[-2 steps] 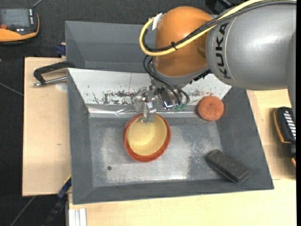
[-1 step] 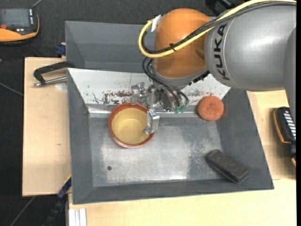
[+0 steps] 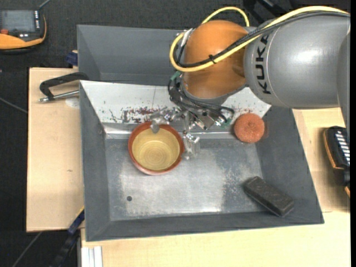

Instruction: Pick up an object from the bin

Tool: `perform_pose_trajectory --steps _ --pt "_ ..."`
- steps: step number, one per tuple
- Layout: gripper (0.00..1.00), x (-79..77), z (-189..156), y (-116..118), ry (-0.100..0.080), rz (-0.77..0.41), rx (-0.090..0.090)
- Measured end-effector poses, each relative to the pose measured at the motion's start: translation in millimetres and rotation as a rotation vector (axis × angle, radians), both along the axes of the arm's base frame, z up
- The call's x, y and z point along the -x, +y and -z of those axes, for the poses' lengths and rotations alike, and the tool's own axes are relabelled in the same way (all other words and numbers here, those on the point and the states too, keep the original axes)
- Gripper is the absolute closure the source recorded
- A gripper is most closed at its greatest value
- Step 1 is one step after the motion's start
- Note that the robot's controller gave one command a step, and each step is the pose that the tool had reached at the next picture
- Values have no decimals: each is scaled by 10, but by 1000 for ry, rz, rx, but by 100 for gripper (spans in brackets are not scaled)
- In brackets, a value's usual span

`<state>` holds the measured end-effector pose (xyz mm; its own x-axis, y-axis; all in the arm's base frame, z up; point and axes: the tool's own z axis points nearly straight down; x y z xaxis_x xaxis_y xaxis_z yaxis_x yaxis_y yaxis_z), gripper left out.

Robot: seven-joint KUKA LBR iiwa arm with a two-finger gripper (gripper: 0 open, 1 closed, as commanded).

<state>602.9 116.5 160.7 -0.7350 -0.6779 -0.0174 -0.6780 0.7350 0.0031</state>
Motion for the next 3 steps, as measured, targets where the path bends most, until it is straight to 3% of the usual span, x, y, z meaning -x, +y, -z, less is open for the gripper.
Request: perform_pose_trajectory --steps 1,2,3 --pt "0 46 902 71 -4 -226 1" --pt "100 29 868 85 -11 -225 -2" --pt "100 281 -8 223 -22 -219 -7"
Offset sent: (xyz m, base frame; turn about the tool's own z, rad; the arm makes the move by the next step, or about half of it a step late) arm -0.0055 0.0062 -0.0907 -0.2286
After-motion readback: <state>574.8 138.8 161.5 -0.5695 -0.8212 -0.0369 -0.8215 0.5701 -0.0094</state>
